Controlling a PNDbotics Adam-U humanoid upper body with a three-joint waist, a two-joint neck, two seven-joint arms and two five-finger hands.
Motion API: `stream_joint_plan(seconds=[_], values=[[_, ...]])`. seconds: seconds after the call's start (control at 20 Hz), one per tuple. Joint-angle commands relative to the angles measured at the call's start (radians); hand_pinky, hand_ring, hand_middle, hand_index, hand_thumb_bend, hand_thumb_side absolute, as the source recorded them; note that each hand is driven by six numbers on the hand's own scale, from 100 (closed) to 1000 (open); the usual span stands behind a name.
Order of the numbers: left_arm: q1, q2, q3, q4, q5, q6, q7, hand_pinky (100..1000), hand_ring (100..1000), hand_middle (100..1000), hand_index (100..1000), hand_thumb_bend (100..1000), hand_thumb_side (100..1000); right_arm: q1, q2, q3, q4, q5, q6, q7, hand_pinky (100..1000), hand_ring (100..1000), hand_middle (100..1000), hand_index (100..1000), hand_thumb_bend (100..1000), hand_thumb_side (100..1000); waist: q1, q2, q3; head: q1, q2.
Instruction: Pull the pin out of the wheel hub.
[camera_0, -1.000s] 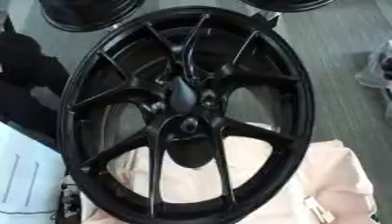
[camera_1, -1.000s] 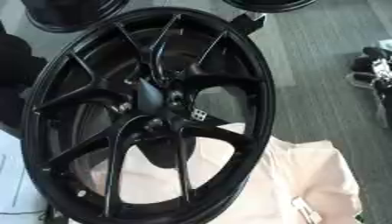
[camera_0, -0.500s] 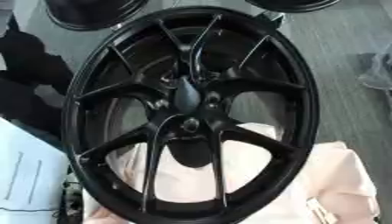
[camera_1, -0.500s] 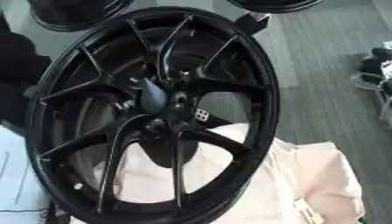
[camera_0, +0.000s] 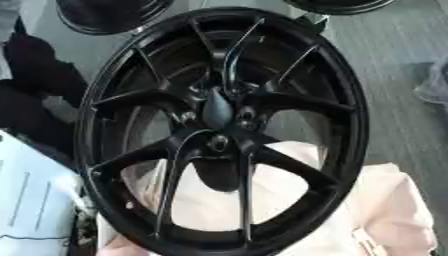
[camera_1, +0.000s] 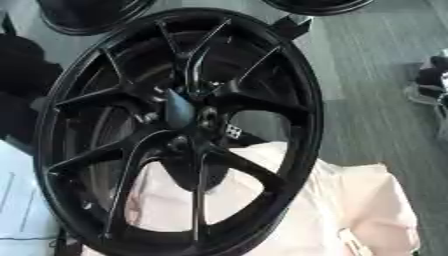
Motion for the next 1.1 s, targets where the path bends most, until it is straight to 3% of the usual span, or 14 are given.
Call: stream_joint_plan(seconds=[0.05,0.3,0.65,1.05,1.1], values=[[-0.031,0.001,0.049,-0.056,0.042,0.003,0.047,721,766,702,743,238,686,-0.007,-0.033,-0.006,-0.012,0.002,0.001,-0.001,783,743,660,788,100,660,-0.003,-0.023,0.001,0.003,0.002],[-0.060,-0.102,0.095,-0.164,0.124,0.056,0.130,696,761,693,724,184,723,-0.012,-0.026,-0.004,-0.012,-0.003,0.001,0.000,782,741,658,787,100,656,-0.010,-0.024,-0.003,0.013,0.005],[-0.083,-0.295,0.088,-0.330,0.246,0.142,0.252,686,760,694,724,174,803,-0.020,-0.015,0.002,-0.012,-0.012,0.002,0.002,780,740,657,785,100,653,-0.023,-0.025,-0.011,0.040,0.005],[-0.099,-0.532,0.019,-0.317,0.392,0.116,0.398,693,782,732,740,223,844,-0.026,-0.010,0.004,-0.011,-0.018,0.002,0.003,780,739,656,784,100,651,-0.030,-0.024,-0.014,0.056,0.009],[-0.101,-0.557,0.010,-0.317,0.409,0.107,0.415,694,784,736,747,267,862,-0.026,-0.010,0.003,-0.011,-0.018,0.002,0.002,780,739,656,784,100,649,-0.030,-0.024,-0.013,0.055,0.009]])
